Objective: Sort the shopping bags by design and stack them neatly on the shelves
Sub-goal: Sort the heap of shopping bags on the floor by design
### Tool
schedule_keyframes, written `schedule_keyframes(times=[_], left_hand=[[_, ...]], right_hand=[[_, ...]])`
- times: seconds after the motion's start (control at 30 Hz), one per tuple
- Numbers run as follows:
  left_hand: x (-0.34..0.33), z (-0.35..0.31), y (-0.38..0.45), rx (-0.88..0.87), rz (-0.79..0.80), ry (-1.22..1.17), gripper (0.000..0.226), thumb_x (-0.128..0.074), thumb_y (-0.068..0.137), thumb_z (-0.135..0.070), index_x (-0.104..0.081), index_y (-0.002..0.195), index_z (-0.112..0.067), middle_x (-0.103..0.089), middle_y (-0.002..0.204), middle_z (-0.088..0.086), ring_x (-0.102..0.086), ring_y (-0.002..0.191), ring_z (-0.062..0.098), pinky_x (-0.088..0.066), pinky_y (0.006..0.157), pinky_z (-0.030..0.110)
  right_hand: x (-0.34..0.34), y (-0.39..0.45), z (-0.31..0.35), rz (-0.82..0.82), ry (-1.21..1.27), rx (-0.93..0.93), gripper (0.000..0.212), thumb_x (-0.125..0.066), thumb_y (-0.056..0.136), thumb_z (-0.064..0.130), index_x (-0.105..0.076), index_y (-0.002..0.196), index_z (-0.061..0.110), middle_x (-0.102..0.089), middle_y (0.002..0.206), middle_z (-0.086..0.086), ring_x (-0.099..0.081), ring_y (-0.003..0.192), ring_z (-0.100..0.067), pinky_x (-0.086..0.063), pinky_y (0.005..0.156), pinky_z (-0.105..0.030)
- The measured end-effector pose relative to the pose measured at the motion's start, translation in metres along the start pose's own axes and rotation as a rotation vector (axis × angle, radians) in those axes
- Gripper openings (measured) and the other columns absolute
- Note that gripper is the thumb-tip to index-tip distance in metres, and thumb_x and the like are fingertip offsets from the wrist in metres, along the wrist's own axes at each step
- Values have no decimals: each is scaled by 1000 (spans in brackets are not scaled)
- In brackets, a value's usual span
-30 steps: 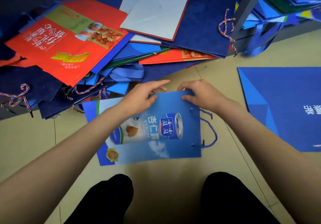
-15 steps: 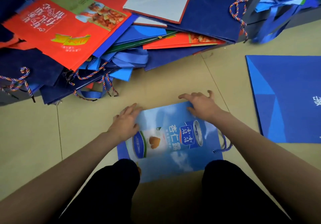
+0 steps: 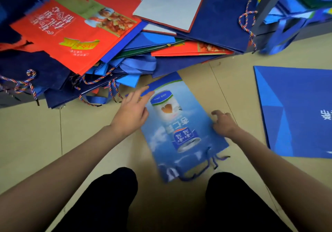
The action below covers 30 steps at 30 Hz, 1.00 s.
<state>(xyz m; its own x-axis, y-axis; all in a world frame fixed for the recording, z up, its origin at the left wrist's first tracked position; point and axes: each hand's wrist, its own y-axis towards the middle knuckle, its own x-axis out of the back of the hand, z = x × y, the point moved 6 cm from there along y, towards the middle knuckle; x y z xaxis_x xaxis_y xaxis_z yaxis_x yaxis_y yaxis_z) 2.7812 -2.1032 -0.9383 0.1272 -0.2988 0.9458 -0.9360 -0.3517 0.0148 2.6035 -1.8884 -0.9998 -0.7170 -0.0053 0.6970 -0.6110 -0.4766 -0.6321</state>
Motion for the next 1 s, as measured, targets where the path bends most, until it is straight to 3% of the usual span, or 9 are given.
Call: schedule_keyframes(times=[0.1, 0.33, 0.47, 0.53, 0.63, 0.73, 0.83, 0.9, 1.0], left_hand=[[18, -4, 0, -29, -122, 27, 53, -36, 79, -20, -54, 128, -6, -49, 133, 19, -45, 111, 30, -43, 90, 48], [82, 19, 27, 1, -369, 331, 54, -52, 74, -12, -51, 128, -11, -47, 137, 19, -41, 120, 35, -36, 94, 52], [103, 68, 52, 456, -44, 413, 72, -60, 87, -33, -22, 148, -27, -10, 156, 20, -14, 139, 47, -19, 106, 61], [103, 85, 60, 539, 110, 351, 74, -58, 91, -27, -14, 150, -30, -12, 155, 19, -18, 138, 47, -25, 106, 61], [124, 92, 59, 444, 100, 379, 62, -46, 89, 2, -32, 145, -22, -45, 136, 24, -47, 118, 47, -44, 89, 53], [149, 92, 31, 428, 45, 333, 54, -42, 91, 0, -44, 140, -22, -59, 113, 29, -56, 100, 46, -45, 77, 48], [137, 49, -15, 245, 18, 237, 56, -43, 93, -8, -39, 141, -35, -65, 115, 16, -60, 101, 38, -45, 75, 41], [113, 23, -39, 101, 56, 61, 54, -44, 93, -11, -38, 142, -33, -62, 124, 7, -59, 106, 32, -45, 78, 35], [89, 12, -43, 33, 193, -344, 50, -48, 91, -24, -43, 141, -21, -58, 130, 3, -54, 112, 15, -38, 87, 17]], right_hand=[[0, 2, 36, -49, 70, 120, 57, -57, 89, 11, -35, 140, 9, -42, 131, -23, -46, 113, -33, -34, 95, -27], [65, -9, 136, -243, 442, 468, 56, -67, 85, 19, -43, 136, 24, -49, 119, -7, -57, 101, -23, -41, 79, -23], [77, -8, 179, -226, 505, 540, 59, -69, 85, 21, -41, 136, 30, -48, 121, -7, -56, 102, -24, -43, 80, -23], [80, -6, 197, -216, 482, 560, 60, -68, 85, 21, -39, 137, 30, -47, 122, -6, -56, 103, -25, -43, 83, -23], [80, -6, 221, -193, 446, 583, 62, -66, 87, 22, -36, 140, 30, -45, 123, -4, -56, 104, -26, -44, 85, -27], [75, -7, 236, -98, 558, 566, 61, -65, 88, 23, -34, 140, 31, -45, 121, -2, -58, 98, -20, -45, 84, -27], [71, -7, 241, 39, 912, 488, 60, -63, 90, 25, -32, 140, 32, -54, 113, 4, -59, 102, -13, -51, 86, -32], [66, -4, 240, 61, 1049, 454, 64, -63, 89, 17, -29, 141, 31, -58, 115, 8, -62, 96, -11, -54, 74, -30], [68, -3, 228, -144, 920, 501, 81, -62, 80, -8, -26, 145, 24, -47, 138, -1, -56, 112, -15, -53, 89, -35]])
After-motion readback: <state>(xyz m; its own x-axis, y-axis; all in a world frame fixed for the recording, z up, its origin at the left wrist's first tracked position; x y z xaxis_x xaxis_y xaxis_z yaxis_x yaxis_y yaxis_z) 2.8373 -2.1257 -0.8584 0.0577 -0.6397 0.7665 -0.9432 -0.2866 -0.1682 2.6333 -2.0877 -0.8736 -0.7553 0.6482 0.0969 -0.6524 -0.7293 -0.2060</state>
